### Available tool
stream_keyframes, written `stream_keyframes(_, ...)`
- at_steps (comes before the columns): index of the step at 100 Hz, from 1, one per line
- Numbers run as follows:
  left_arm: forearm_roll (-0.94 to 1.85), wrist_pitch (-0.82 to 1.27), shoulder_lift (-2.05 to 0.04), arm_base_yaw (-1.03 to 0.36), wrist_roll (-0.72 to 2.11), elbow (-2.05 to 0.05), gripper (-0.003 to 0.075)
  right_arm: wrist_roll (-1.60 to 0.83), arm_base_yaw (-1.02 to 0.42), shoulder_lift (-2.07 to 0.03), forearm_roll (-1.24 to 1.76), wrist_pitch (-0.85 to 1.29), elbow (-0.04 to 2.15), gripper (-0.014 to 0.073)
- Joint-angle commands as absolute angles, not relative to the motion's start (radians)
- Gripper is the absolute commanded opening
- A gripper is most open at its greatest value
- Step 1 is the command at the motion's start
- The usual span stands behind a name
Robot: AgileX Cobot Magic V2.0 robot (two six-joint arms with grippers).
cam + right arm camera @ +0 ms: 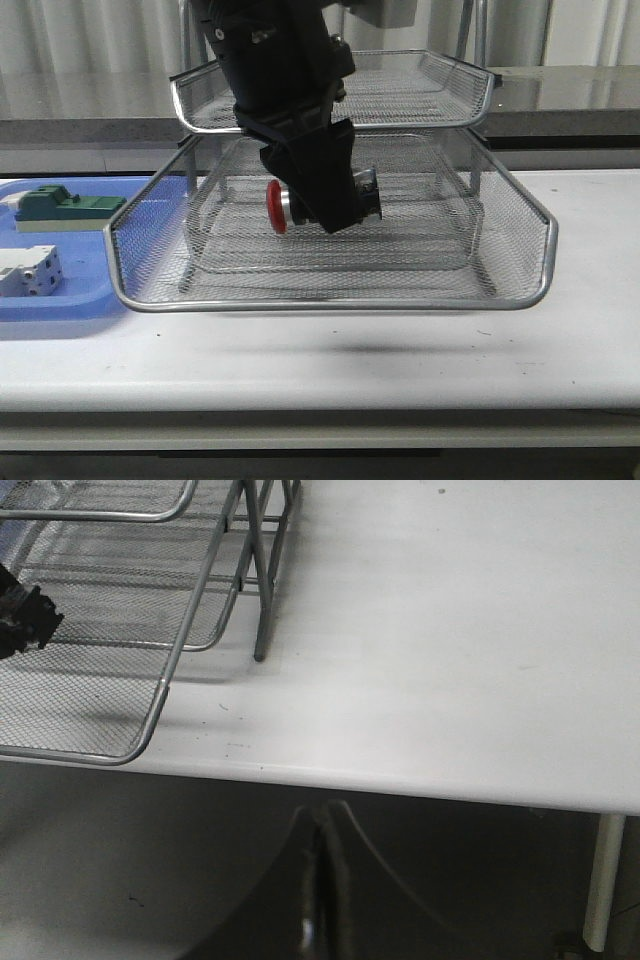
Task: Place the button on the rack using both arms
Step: 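Lower the button into the wire tray and open the left gripper, then withdraw the left gripper upward away from the rack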
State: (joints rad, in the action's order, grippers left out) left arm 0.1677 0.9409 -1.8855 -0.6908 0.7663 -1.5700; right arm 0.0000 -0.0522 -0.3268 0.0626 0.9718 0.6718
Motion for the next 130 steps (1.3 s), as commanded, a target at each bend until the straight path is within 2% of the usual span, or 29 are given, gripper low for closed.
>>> stream_keyframes(1,0.193,0.895,-1.835,-0.696,0.752,-1.599,0.0436,0.0,-0.044,-0.338,0.059,0.91,0.705,-0.0069)
stream_keyframes(11,0.193,0.889,-1.835,-0.696,0.752,-1.599,0.0489,0.0,-0.044,-0.338,0.059,0.91,0.705,-0.0069)
stream_keyframes(41,0.193,0.914,-1.822,-0.694,0.692,-1.629,0.0489,0.0,-0.044,-0.338,0.059,0.91,0.705,-0.0069)
stream_keyframes(70,0.194,0.979,-1.711,-0.653,0.648,-1.637,0.0482,0.0,-0.044,-0.338,0.059,0.91,0.705,-0.0069)
stream_keyframes(100,0.21,1.118,-1.595,-0.47,0.621,-1.621,0.0482,0.0,-0.044,-0.338,0.059,0.91,0.705,-0.0069)
stream_keyframes(130,0.237,1.09,-1.418,-0.261,0.598,-1.455,0.0479,0.0,-0.044,-0.338,0.059,0.91,0.705,-0.0069)
